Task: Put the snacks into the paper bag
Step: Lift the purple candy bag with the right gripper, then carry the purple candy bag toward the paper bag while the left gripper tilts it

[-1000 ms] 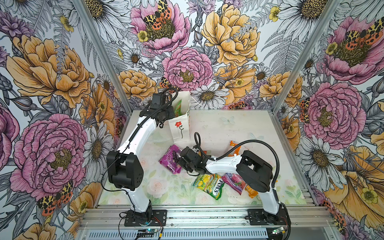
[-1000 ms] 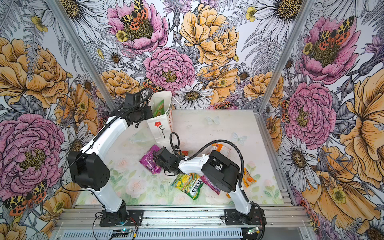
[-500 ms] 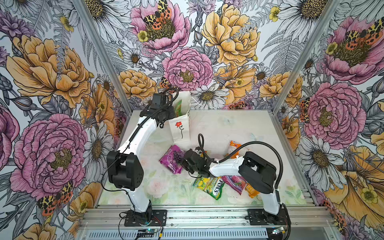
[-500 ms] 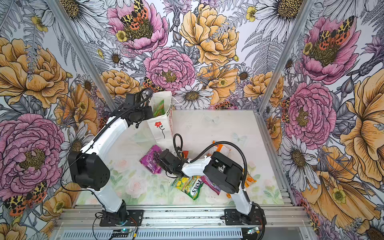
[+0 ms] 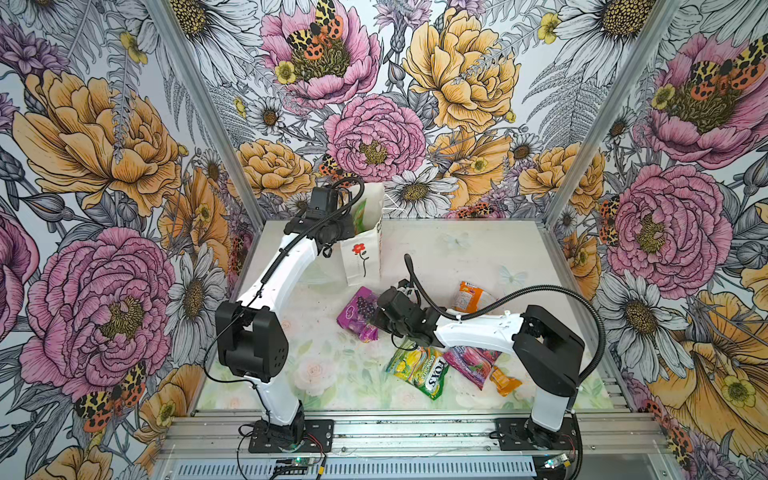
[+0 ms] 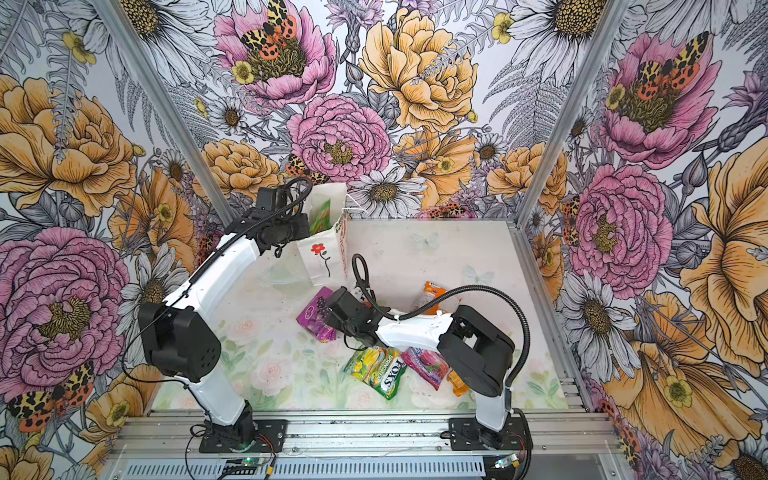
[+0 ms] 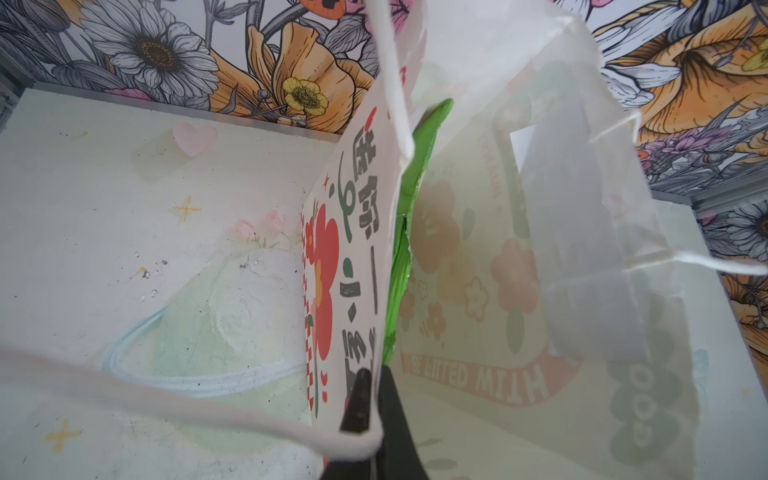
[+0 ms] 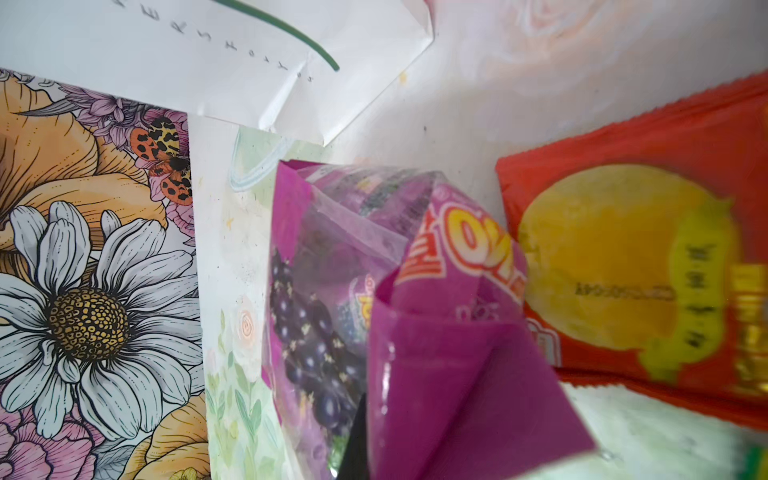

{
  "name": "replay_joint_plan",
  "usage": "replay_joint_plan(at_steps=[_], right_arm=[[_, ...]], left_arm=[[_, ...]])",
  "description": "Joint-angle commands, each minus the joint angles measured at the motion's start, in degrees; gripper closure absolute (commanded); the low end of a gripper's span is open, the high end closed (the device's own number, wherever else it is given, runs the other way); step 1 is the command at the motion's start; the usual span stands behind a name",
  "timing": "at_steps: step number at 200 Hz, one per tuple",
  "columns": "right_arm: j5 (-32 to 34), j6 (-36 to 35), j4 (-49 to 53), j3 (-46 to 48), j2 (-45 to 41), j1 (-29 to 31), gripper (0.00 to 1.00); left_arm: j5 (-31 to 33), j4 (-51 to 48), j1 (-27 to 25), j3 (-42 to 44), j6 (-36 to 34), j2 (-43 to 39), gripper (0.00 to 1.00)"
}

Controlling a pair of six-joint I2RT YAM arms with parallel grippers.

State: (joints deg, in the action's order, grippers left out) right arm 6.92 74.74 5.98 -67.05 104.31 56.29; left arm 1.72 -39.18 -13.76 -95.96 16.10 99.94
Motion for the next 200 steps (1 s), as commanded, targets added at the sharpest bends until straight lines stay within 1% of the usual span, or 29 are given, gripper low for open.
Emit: replay_joint_plan(at_steps=[1, 19, 33, 53, 74, 96, 119, 142, 154, 156, 159, 183, 200], right_arm=[[-0.8, -8.6, 0.2, -2.7, -5.0, -0.8, 1.0], [-4.1, -11.0, 0.4, -2.7, -7.3, -1.9, 1.0], [-4.1, -11.6, 0.3, -1.6, -9.8, -2.8, 1.0], [-4.1, -14.9, 0.6, -1.0, -13.2, -3.7, 1.0], [-3.0, -16.0, 2.2, 0.4, -17.0, -5.3, 1.0], [0.8, -15.7, 4.0, 3.3, -21.5, -6.9, 1.0], [5.0, -14.4, 4.9, 7.1, -26.2, -8.6, 1.0], [6.5, -13.6, 5.8, 9.3, -29.8, -10.5, 1.0], [7.3, -13.3, 7.1, 9.8, -31.1, -10.5, 1.0], [7.3, -13.4, 7.3, 9.8, -31.2, -11.8, 1.0], [7.4, -13.4, 7.4, 9.9, -31.5, -12.3, 1.0], [7.9, -13.5, 7.8, 11.0, -33.0, -13.3, 1.0], [8.0, -13.1, 7.9, 11.8, -33.6, -13.4, 1.0]], left_arm=[[0.7, 0.1, -0.3, -1.4, -0.9, -2.6, 1.0], [-0.7, 0.1, -0.3, -1.7, -1.0, -2.2, 1.0], [-0.7, 0.1, -0.3, -1.7, -1.1, -1.9, 1.0], [-0.7, 0.1, -0.5, -1.7, -1.2, -2.1, 1.0], [0.1, 0.1, -1.2, -1.7, -2.0, -2.4, 1.0], [1.6, -0.1, -2.2, -1.8, -3.1, -2.6, 1.0], [4.7, -0.2, -3.9, -1.6, -5.3, -3.0, 1.0], [7.6, -0.1, -6.6, -1.5, -8.8, -3.3, 1.0], [9.8, -0.1, -8.1, -1.3, -10.5, -3.3, 1.0], [9.8, -0.1, -8.4, -1.3, -10.8, -3.3, 1.0], [11.8, -0.1, -8.8, -1.3, -11.3, -3.3, 1.0], [18.8, 0.1, -11.9, -0.8, -14.0, -3.6, 1.0], [20.3, 0.8, -13.3, -0.4, -15.6, -4.1, 1.0]])
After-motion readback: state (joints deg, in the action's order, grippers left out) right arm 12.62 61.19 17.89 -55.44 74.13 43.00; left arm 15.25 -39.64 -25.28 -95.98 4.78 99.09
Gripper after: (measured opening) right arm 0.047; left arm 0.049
